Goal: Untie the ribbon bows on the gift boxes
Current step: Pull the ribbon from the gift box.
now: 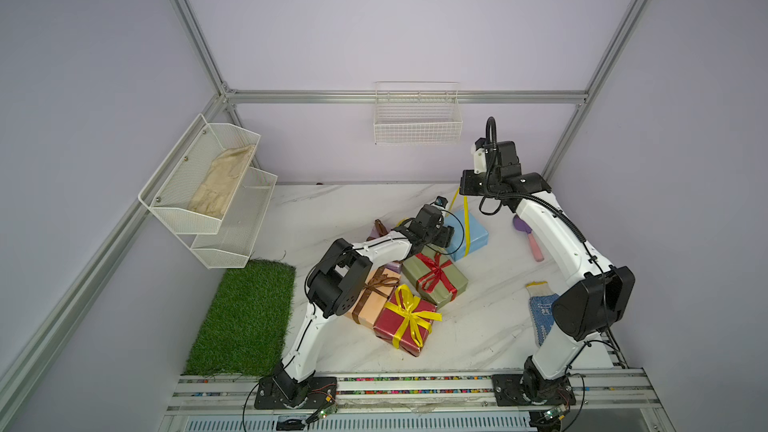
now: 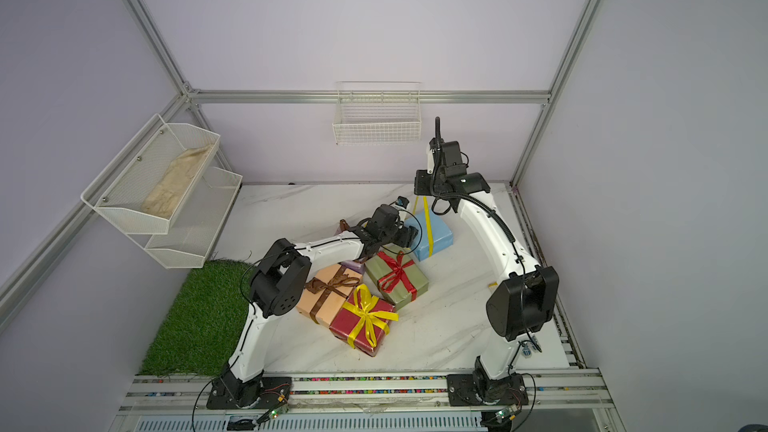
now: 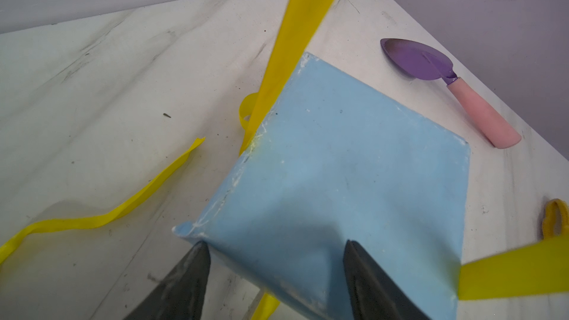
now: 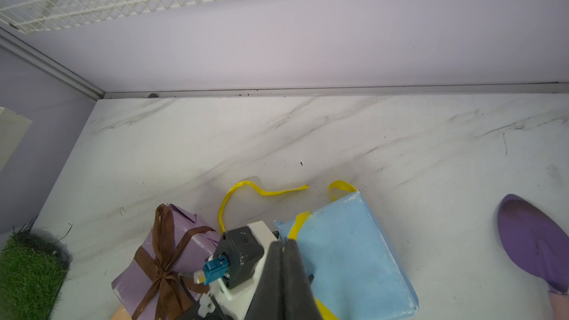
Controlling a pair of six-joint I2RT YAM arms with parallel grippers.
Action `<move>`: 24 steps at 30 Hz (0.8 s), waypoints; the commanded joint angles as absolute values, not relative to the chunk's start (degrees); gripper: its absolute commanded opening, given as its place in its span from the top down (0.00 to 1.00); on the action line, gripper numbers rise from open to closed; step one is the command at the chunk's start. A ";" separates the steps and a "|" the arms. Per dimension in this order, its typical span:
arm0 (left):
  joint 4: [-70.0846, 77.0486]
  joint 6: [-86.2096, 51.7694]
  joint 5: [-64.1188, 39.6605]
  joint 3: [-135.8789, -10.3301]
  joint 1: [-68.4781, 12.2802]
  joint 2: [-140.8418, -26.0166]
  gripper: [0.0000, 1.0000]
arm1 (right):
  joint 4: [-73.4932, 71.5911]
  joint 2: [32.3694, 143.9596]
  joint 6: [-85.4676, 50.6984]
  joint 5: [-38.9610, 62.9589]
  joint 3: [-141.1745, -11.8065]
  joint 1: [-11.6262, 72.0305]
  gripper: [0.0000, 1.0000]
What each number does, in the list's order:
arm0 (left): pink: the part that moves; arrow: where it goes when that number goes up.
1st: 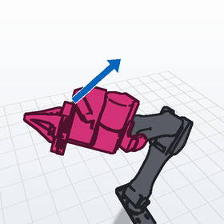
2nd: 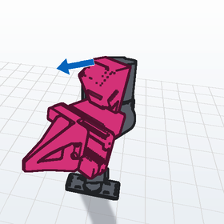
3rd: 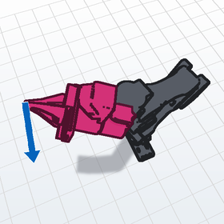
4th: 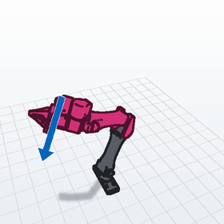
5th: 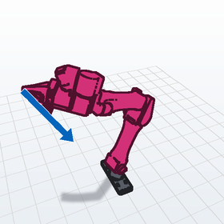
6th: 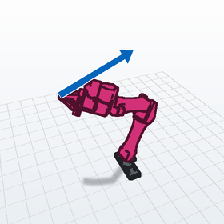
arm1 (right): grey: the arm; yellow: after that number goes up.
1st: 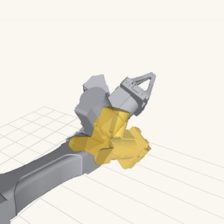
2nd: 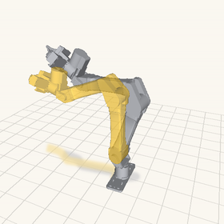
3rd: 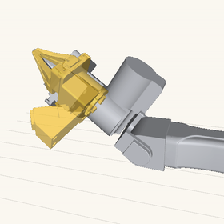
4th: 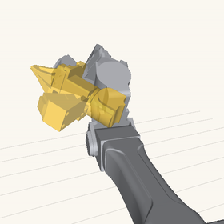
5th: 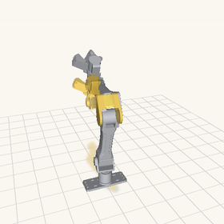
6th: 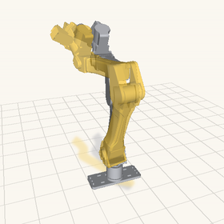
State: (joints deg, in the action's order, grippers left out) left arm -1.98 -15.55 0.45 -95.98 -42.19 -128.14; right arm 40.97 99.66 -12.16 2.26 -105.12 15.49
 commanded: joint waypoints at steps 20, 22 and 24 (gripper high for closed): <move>-11.67 -9.36 3.78 -96.40 -42.32 -128.47 0.30 | 38.19 96.07 0.00 -1.29 -132.41 15.21 1.00; -12.08 -8.90 3.87 -96.61 -42.19 -128.55 0.30 | 36.79 94.74 1.77 -1.58 -132.42 15.21 1.00; -12.59 -8.37 4.37 -97.00 -41.77 -128.52 0.30 | 35.55 93.38 3.46 -2.54 -132.67 15.23 1.00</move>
State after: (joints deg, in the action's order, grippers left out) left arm -2.90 -11.55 2.42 -96.38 -42.37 -128.01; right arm 43.99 98.02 -0.69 -0.93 -129.86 15.49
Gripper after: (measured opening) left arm 0.697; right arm 0.041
